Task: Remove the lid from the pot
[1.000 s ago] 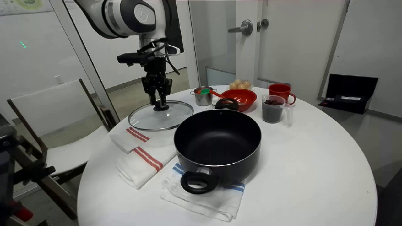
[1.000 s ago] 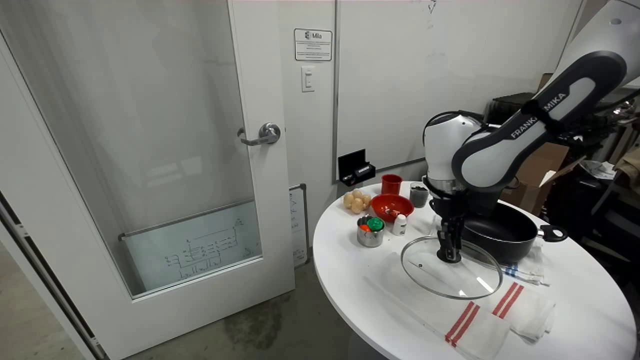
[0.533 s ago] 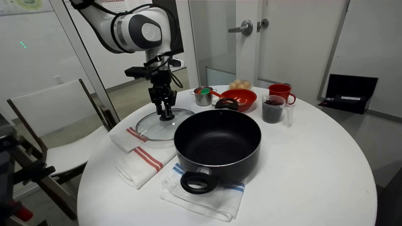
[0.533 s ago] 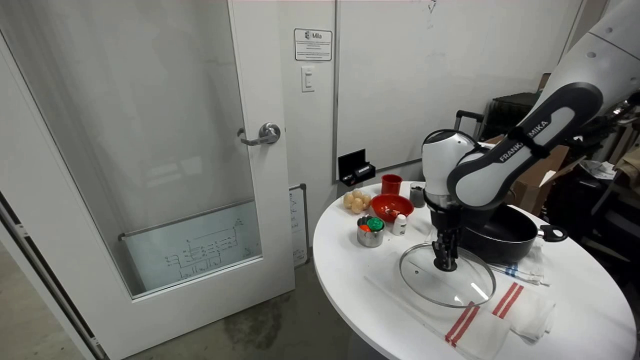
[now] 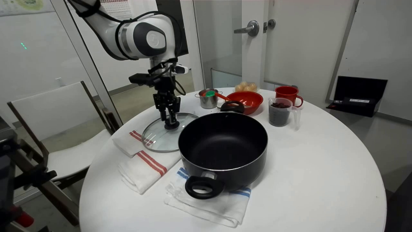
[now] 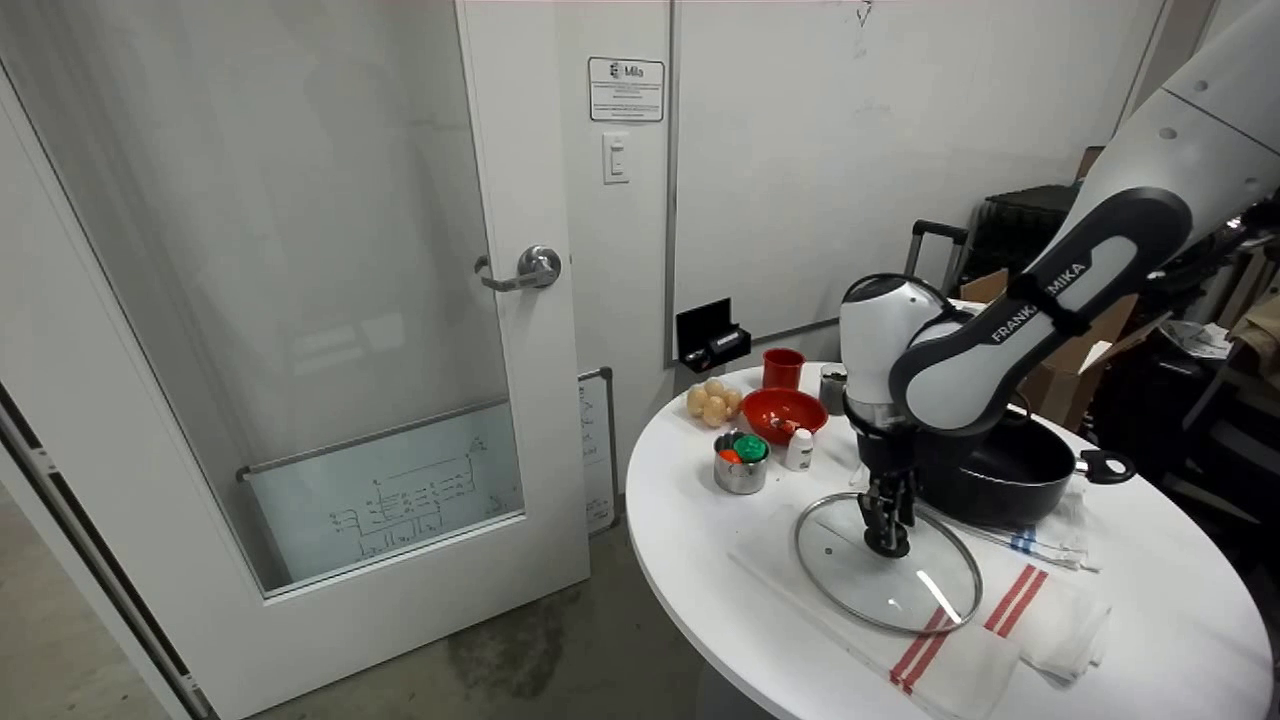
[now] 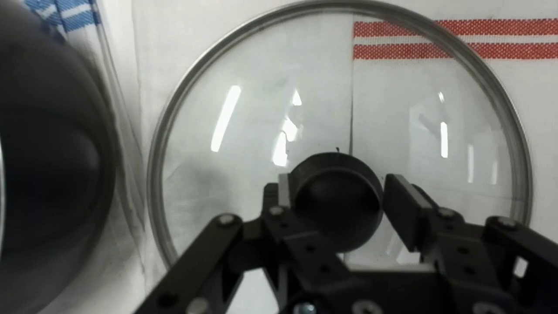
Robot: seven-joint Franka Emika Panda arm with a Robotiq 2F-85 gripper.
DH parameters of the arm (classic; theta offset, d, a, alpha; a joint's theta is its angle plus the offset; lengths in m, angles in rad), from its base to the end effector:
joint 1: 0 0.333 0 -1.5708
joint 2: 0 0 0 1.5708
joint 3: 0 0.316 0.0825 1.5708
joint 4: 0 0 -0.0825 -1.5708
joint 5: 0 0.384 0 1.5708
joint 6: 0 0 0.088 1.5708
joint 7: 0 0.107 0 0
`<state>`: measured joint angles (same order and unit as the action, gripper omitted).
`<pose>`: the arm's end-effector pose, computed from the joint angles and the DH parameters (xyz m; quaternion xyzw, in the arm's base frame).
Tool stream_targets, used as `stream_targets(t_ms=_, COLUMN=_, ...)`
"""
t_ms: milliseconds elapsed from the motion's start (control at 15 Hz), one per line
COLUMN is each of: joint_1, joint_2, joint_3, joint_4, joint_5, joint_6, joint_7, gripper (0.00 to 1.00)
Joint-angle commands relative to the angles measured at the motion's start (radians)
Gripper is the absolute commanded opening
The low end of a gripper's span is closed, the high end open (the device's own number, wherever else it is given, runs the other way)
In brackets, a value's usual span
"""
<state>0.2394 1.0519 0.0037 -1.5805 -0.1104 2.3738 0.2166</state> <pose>0.6140 0.1509 -0.0029 0.9896 0.0567 -0.1182 0.0597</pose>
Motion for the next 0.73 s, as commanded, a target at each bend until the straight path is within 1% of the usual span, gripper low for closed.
stream_targets(t_ms=0, joint_1=0.016, joint_2=-0.011, joint_3=-0.008, joint_4=0.016, joint_5=0.010, joint_6=-0.006, joint_7=0.023, gripper=0.88)
stream_targets(t_ms=67, joint_1=0.016, joint_2=-0.020, joint_3=-0.006, joint_4=0.009, joint_5=0.011, joint_6=-0.001, joint_7=0.022, gripper=0.95)
stream_targets(t_ms=133, joint_1=0.016, joint_2=-0.028, joint_3=-0.004, joint_4=0.005, joint_5=0.012, joint_6=0.002, joint_7=0.022, gripper=0.99)
stream_targets(t_ms=667, joint_1=0.016, joint_2=-0.127, joint_3=0.002, joint_4=-0.061, joint_5=0.015, joint_6=0.015, joint_7=0.024, gripper=1.00)
